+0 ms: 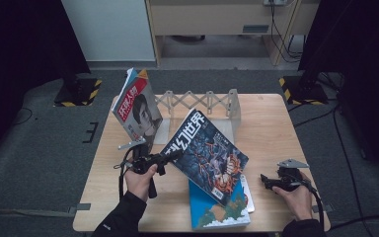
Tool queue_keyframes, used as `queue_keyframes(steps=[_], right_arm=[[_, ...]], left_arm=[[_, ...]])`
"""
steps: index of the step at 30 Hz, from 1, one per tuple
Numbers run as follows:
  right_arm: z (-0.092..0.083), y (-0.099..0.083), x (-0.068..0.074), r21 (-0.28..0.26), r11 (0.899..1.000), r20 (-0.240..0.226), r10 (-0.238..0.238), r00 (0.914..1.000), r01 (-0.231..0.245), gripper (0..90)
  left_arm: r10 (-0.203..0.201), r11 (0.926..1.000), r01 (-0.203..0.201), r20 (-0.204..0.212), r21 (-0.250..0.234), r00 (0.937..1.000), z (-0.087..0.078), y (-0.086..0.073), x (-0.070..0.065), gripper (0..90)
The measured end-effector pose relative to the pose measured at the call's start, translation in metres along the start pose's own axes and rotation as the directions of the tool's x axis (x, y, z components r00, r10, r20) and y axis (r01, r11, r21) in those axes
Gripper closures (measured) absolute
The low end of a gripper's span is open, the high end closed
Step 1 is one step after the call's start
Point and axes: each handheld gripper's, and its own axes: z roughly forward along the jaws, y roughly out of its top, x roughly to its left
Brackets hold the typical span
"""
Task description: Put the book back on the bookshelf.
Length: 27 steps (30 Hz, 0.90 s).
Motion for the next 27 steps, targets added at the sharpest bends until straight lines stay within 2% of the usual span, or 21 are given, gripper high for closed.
queue_keyframes(steps=[3,7,12,17,20,27], right_arm=[[0.002,-0.001,0.001,-0.007,1.0,0.004,-0.009,0.9999,0.009,10.0],[0.003,-0.001,0.002,-0.011,1.0,0.006,-0.01,0.9999,0.01,8.5],[0.003,-0.002,0.002,-0.018,1.0,0.011,-0.002,0.9999,0.003,6.8],[0.004,-0.002,0.002,-0.016,1.0,0.015,0.001,0.9999,-0.001,5.7],[0.004,-0.002,0.001,-0.016,1.0,0.015,0.006,0.9999,-0.006,5.0],[0.004,-0.002,0.001,-0.014,1.0,0.015,0.009,0.9998,-0.009,4.2]], left_arm=[[0.02,0.9997,-0.02,0.0,-0.017,0.9998,-0.002,0.008,-0.006,82.1],[0.04,0.9986,-0.04,-0.002,-0.035,0.9992,-0.004,0.014,-0.012,82.1],[0.045,0.998,-0.044,0.005,-0.045,0.999,-0.002,0.02,-0.016,82.2],[0.072,0.9957,-0.071,0.017,-0.059,0.9973,-0.002,0.031,-0.022,82.3],[0.111,0.9917,-0.111,-0.009,-0.064,0.9938,-0.004,0.038,-0.029,82.3],[0.151,0.9822,-0.155,-0.042,-0.106,0.9876,-0.017,0.054,-0.035,82.3]])
